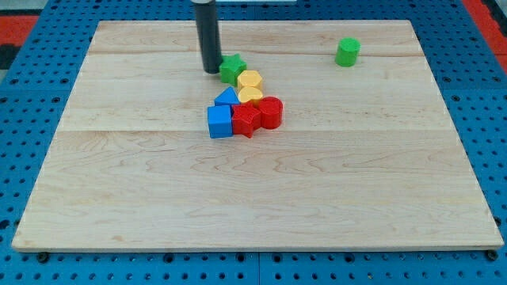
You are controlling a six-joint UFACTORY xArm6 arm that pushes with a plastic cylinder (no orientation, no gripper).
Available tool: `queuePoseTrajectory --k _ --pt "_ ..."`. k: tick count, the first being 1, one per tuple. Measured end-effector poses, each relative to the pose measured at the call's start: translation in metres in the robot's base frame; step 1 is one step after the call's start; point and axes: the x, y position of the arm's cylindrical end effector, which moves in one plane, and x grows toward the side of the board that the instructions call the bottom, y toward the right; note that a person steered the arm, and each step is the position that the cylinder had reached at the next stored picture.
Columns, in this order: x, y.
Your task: Move the green star to the bottom left of the green circle
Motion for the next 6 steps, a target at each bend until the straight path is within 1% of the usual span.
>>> queuePoseTrajectory --k 2,3,5,6 --pt "0.020 0.034" --pt "0.019 0.058" --pt "-0.008 0.112" --pt "-0.009 0.142"
